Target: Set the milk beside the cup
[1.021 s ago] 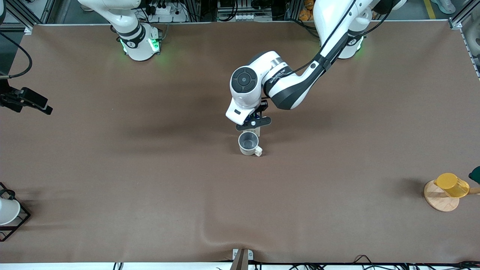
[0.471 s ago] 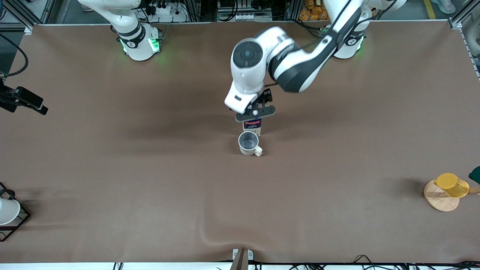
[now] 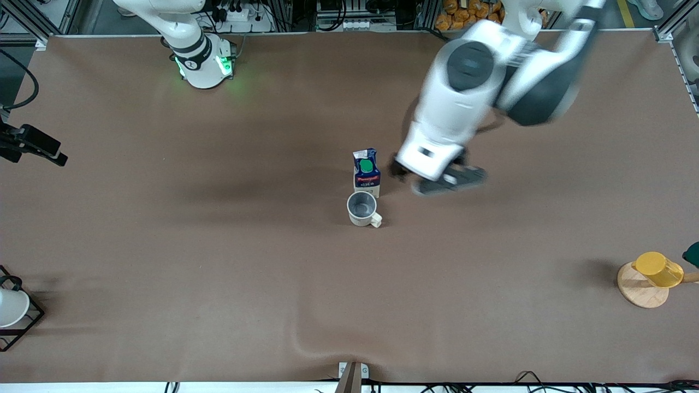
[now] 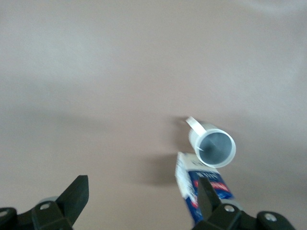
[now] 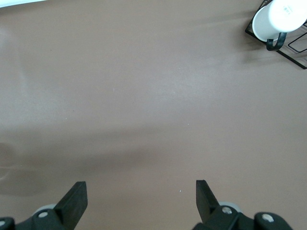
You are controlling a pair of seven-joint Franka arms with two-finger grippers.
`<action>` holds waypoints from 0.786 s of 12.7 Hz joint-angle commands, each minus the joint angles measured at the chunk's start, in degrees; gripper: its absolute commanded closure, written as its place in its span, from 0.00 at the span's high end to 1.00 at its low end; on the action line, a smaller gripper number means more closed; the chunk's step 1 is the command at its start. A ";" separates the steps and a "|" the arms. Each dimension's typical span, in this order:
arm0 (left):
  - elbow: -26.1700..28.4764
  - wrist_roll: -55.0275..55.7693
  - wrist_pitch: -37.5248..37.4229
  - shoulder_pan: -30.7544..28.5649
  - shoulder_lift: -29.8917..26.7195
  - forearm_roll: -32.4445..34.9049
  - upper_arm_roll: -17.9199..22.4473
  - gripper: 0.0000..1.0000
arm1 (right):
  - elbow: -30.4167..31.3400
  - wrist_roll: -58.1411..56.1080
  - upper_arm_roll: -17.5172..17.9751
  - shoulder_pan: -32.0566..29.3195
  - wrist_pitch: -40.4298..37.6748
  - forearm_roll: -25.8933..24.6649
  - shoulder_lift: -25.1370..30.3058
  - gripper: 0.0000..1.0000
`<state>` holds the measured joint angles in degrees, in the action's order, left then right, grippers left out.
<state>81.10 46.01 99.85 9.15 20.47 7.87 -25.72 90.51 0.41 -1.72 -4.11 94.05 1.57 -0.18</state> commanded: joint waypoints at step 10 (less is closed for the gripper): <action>6.70 -44.31 -16.26 2.11 -20.46 -6.56 26.51 1.00 | -2.71 -0.33 0.58 -0.46 -2.30 -1.57 -1.22 1.00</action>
<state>85.10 6.71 84.14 10.00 3.68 2.32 -1.36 89.60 0.41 -1.63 -4.11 92.89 0.89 -0.48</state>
